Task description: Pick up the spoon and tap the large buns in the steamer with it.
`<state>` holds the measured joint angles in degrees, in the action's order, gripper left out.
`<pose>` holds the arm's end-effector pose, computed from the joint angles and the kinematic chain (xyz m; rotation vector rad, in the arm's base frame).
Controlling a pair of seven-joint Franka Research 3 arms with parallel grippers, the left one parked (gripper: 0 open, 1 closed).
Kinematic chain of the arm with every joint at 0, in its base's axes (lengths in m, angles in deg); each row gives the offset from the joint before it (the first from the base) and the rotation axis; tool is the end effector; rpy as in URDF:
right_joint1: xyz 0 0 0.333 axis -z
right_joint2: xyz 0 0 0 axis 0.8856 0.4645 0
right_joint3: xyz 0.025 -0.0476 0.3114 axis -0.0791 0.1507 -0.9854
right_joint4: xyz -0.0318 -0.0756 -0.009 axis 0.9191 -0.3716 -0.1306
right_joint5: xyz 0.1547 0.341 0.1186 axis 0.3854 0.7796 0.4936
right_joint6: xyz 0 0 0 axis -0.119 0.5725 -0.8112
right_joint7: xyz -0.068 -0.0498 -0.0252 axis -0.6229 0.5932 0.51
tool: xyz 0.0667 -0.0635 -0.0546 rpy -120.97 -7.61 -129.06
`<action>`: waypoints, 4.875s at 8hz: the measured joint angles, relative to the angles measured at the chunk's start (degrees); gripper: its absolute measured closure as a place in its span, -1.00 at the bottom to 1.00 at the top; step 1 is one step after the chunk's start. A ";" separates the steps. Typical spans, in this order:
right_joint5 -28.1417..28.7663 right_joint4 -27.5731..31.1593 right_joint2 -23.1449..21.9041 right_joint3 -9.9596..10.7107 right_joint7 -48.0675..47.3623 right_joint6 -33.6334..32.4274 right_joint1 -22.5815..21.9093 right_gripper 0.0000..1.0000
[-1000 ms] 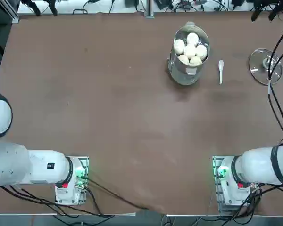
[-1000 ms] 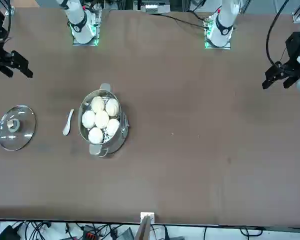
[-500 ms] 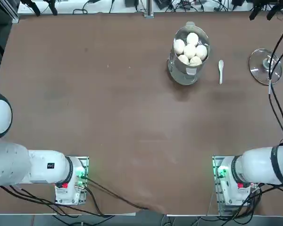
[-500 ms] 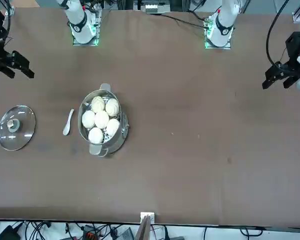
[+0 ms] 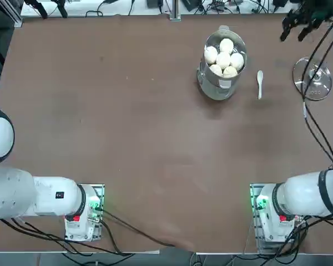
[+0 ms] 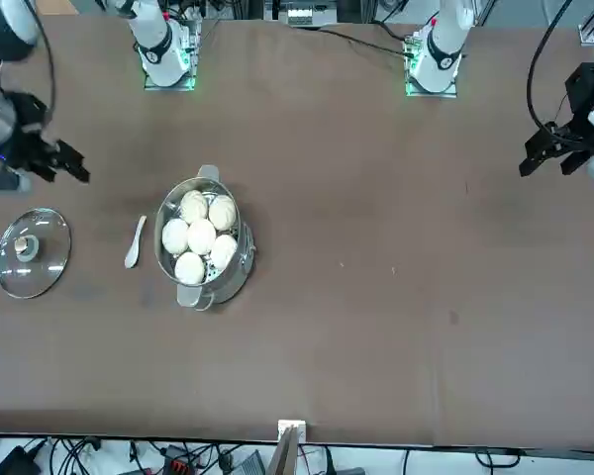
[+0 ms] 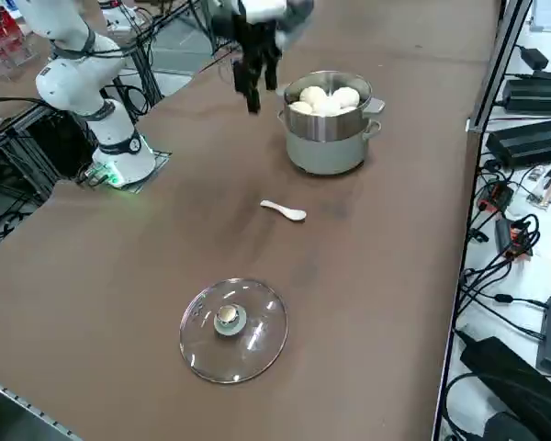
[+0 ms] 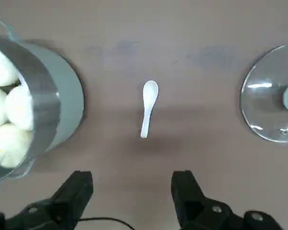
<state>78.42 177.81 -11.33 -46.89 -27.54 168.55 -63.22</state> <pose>0.5452 -0.0210 0.4870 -3.1223 0.0506 0.0802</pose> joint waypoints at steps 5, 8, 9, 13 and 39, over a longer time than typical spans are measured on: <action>0.10 11.96 4.29 0.71 -4.51 16.15 2.10 -1.00; 0.14 13.68 8.99 0.00 -13.03 22.24 1.97 -0.99; 0.15 13.79 10.20 -0.15 -13.76 23.29 1.89 -0.97; 0.14 15.16 14.35 -0.20 -13.94 29.00 0.73 -0.93; 0.11 14.77 24.84 -0.16 -11.05 38.38 0.42 0.06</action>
<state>78.53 192.57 13.51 -47.05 -38.58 206.93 -62.80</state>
